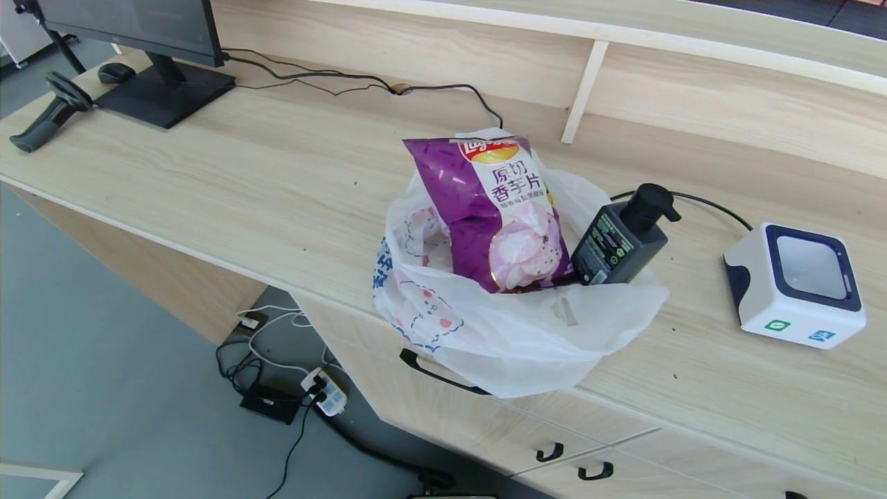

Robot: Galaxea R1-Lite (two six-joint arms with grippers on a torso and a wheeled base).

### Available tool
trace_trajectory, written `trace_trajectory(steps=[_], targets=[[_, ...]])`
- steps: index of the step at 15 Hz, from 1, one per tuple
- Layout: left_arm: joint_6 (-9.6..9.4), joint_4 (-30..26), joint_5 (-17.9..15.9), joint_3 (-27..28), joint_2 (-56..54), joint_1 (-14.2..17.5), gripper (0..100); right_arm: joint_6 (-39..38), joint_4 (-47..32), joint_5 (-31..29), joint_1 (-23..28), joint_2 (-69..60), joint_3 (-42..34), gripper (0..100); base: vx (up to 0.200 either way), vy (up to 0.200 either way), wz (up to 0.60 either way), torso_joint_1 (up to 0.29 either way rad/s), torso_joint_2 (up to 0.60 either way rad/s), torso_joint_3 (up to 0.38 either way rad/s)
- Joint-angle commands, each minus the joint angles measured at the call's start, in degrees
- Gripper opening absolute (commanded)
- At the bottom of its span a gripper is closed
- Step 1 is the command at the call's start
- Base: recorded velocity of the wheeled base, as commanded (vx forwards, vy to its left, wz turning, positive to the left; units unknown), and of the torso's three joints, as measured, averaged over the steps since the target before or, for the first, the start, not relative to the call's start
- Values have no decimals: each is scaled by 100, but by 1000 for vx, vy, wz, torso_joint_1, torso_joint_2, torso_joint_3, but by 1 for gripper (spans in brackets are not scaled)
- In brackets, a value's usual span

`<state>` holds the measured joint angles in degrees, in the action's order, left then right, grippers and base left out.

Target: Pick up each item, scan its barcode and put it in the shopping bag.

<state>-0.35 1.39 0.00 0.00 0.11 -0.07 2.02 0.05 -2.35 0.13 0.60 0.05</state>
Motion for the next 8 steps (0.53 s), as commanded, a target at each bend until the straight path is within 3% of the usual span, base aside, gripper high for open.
trace_trajectory(steps=[1, 8], targets=[[0, 2, 0, 0, -2, -1, 100, -141, -5, -11, 4, -51, 4, 100, 0, 0, 0, 0, 0, 0], [0, 2, 0, 0, -2, -1, 100, -352, 13, -11, -5, -51, 4, 100, 0, 0, 0, 0, 0, 0]])
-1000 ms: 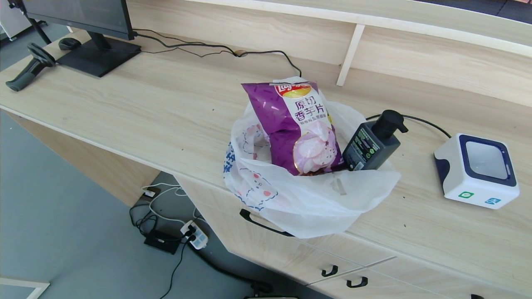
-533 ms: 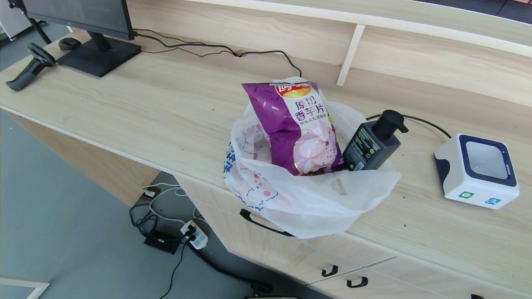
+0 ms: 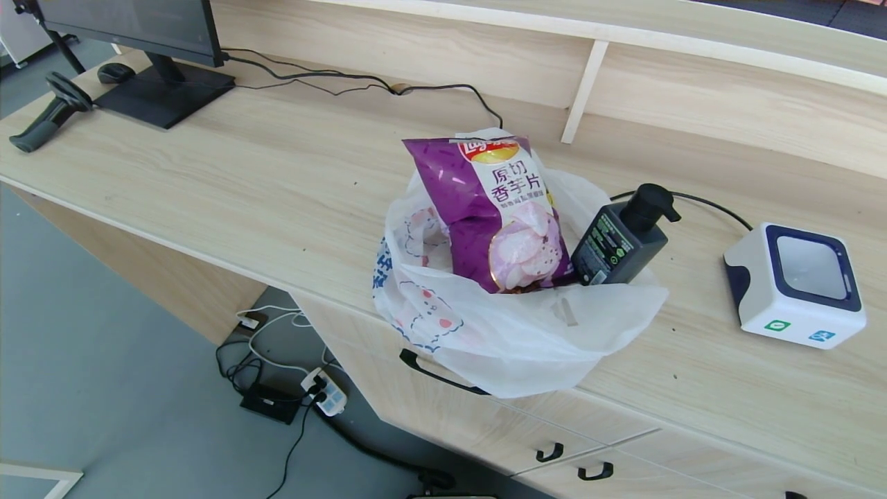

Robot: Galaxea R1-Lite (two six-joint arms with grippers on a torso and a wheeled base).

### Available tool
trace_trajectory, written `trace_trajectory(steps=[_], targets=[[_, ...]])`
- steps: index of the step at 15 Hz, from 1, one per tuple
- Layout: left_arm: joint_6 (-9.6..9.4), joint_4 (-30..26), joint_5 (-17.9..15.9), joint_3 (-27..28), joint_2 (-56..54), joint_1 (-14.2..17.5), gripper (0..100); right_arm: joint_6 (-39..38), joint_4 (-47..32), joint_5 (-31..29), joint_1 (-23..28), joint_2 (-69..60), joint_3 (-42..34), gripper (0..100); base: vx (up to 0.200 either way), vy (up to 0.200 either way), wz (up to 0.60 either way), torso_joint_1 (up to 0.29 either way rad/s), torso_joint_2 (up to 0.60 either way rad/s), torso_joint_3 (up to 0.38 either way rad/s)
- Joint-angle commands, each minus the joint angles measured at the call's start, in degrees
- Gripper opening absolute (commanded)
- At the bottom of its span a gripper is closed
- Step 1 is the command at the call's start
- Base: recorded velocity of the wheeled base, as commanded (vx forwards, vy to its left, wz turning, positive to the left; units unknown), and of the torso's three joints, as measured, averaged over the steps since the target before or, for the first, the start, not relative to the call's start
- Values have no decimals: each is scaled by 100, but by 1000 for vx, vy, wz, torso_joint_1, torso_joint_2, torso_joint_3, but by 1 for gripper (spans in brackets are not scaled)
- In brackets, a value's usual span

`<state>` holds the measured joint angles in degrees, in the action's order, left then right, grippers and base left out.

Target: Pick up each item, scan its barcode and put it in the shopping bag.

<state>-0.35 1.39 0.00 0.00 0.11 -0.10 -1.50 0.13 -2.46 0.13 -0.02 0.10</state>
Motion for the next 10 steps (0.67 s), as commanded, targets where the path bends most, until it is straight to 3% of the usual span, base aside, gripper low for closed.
trace_trajectory(steps=[1, 10], targets=[[0, 2, 0, 0, -2, 1, 100, -17, 4, 0, -5, 11, -1, 100, 0, 0, 0, 0, 0, 0], [0, 2, 0, 0, -2, 1, 100, 9, -5, 0, -5, 11, -1, 100, 0, 0, 0, 0, 0, 0]])
